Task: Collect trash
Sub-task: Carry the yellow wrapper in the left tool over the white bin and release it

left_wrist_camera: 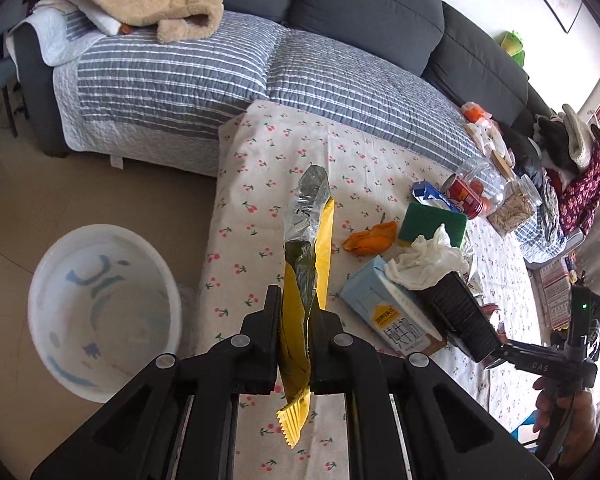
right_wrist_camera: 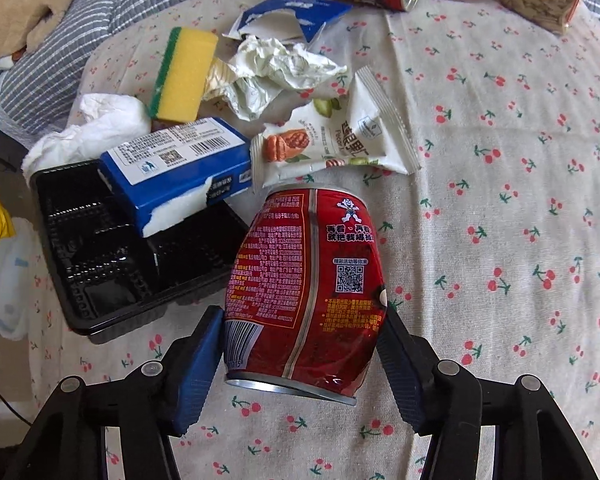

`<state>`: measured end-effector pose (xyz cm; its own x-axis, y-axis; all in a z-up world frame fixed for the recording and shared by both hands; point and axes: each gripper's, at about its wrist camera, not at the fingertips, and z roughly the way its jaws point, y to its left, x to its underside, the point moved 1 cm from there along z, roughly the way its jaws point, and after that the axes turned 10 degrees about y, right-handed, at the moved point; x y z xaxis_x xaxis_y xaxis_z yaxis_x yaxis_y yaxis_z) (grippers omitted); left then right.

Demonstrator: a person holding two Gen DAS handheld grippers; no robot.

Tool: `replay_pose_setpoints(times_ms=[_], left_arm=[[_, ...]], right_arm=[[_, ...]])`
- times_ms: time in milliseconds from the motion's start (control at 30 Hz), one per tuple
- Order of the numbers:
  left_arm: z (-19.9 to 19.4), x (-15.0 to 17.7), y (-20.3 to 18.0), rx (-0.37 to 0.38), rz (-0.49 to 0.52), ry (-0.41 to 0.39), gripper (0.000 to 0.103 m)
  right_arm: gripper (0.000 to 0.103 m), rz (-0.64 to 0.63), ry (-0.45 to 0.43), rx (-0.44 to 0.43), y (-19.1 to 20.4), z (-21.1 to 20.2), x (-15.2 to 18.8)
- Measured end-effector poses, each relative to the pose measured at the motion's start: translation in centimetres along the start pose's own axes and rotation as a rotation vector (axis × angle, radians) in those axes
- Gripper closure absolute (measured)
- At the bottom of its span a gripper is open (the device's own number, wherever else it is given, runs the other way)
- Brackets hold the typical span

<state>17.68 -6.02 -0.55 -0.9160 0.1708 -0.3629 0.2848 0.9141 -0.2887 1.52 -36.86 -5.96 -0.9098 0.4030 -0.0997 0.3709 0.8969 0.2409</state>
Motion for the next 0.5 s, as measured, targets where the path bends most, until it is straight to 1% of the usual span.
replay_pose_setpoints(times_ms=[133,267,500], left_arm=[[-0.8,1.0,2.9,-0.036,-0.027,-0.006,0.092],[-1.6,1.9,6.2,-0.072,-0.071,-0.013,0.092],[-2.1,3.1,11.5,-0.12,-0.153,-0.015,0.092]], right_arm=[[0.038,-0.016,-0.068,-0.013,1.2,-2.2,0.7],[0.038,-0.036,-0.115,-0.045,2.0,-4.0,1.1],[0.038,-0.106,-0.162,-0.103,6.8,-5.0,1.3]])
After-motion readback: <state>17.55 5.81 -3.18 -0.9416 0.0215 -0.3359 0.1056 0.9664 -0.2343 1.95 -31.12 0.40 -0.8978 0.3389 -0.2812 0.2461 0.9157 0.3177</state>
